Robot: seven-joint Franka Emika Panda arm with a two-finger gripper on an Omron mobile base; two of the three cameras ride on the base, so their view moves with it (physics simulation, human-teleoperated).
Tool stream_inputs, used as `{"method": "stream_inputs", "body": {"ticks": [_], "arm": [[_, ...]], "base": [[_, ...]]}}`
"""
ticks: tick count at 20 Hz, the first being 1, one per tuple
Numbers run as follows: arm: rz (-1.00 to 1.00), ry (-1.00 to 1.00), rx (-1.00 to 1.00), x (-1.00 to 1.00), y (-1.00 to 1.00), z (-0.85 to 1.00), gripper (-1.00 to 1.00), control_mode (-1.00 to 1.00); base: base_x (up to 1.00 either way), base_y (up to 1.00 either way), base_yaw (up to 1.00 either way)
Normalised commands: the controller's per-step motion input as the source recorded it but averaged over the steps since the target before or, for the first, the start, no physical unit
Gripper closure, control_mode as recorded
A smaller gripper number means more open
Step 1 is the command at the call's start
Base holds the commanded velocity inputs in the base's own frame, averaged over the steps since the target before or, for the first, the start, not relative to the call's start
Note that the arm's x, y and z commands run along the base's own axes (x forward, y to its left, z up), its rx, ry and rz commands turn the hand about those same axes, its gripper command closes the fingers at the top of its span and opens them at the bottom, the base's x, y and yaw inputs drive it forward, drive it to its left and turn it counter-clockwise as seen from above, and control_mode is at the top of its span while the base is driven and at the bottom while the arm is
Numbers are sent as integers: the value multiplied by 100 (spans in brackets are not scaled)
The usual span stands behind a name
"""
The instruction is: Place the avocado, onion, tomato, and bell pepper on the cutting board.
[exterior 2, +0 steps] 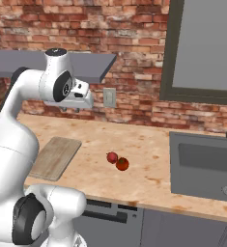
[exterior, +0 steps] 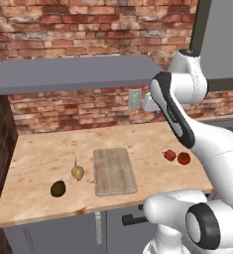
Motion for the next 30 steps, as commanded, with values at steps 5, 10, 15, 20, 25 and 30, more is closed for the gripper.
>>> {"method": "stream_inputs", "body": {"ticks": [5,10,15,20,25,30], "arm": [[0,0,0,-26,7,0,-100,-100],[0,-2,0,-60,48,0,-100,-100],[5,0,0,-44,74,0,-100,-100],[11,0,-3,-41,82,0,-100,-100],[8,2,-1,-23,89,-1,-100,-100],[5,8,0,-2,75,-20,-100,-100]], "base": [[0,0,0],[0,0,0],[0,0,0],[0,0,0],[0,0,0],[0,0,0]]}}
